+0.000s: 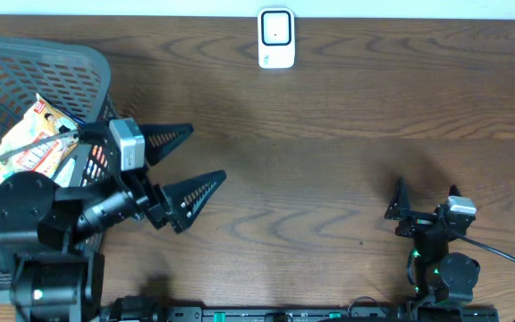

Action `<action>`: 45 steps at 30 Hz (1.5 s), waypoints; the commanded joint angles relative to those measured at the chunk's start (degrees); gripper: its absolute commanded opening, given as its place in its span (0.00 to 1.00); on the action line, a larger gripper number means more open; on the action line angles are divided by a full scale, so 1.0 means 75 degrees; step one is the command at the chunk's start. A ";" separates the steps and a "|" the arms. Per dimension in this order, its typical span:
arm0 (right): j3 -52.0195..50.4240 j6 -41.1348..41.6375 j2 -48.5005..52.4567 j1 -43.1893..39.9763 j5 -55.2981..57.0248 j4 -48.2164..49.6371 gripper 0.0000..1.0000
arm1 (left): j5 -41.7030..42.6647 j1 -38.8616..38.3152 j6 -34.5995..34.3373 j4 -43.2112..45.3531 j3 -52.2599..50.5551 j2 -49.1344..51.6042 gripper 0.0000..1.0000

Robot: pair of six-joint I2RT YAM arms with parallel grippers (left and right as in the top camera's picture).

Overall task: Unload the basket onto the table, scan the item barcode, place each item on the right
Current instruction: 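Move the left gripper into the basket toward the green wipe pack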

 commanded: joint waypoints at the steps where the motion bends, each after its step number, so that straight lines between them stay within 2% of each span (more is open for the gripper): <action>1: -0.0009 -0.0055 -0.0050 -0.0012 -0.0015 -0.0026 0.99 | 0.0469 -0.0015 -0.0924 0.0804 0.0105 0.0219 0.98; 4: -0.0009 -0.0055 -0.0050 -0.0012 -0.0015 -0.0026 0.99 | 0.0463 0.0073 -0.1451 0.1597 0.0201 0.0493 0.98; 9: -0.0009 -0.0058 -0.0050 -0.0012 -0.0015 -0.0026 0.99 | 0.0469 0.0898 -0.1996 0.1734 0.0845 0.1338 0.98; 16: -0.0009 -0.0058 -0.0050 -0.0012 -0.0015 -0.0026 0.99 | 0.0679 0.2946 -0.3194 0.1734 0.2483 0.3010 0.98; 20: -0.0009 -0.0055 -0.0050 -0.0012 -0.0015 -0.0026 0.99 | 0.0527 0.4039 -0.3969 0.1716 0.2812 0.3634 0.98; 22: -0.0009 -0.0058 -0.0050 -0.0012 -0.0015 -0.0026 0.99 | 0.0289 0.4488 -0.4147 0.1201 0.2812 0.3879 0.98; 26: -0.0009 -0.0055 -0.0050 -0.0012 -0.0015 -0.0026 0.99 | -0.1043 0.5217 -0.3663 -0.1702 0.2812 0.4374 0.98; 29: -0.0009 -0.0055 -0.0050 -0.0012 -0.0015 -0.0026 0.99 | -0.3220 0.5356 -0.3174 -0.4025 0.2812 0.4599 0.98; 31: -0.0009 -0.0055 -0.0050 -0.0012 -0.0015 -0.0026 0.99 | -0.4876 0.5301 -0.3042 -0.5071 0.2806 0.4707 0.98; 34: -0.0009 -0.0058 -0.0050 -0.0012 -0.0015 -0.0026 0.99 | -0.6540 0.5106 -0.2783 -0.5694 0.2792 0.4864 0.98; 37: -0.0009 -0.0055 -0.0050 -0.0012 -0.0015 -0.0026 0.99 | -0.6703 0.4864 -0.2235 -0.5826 0.2792 0.5088 0.98; 42: -0.0009 -0.0055 -0.0050 -0.0009 -0.0015 -0.0026 0.99 | -0.7423 0.4555 -0.2247 -0.6283 0.2731 0.5727 0.98; 45: -0.0009 -0.0055 -0.0050 -0.0012 -0.0015 -0.0026 0.99 | -0.7458 0.4433 -0.2247 -0.6336 0.2614 0.6306 0.98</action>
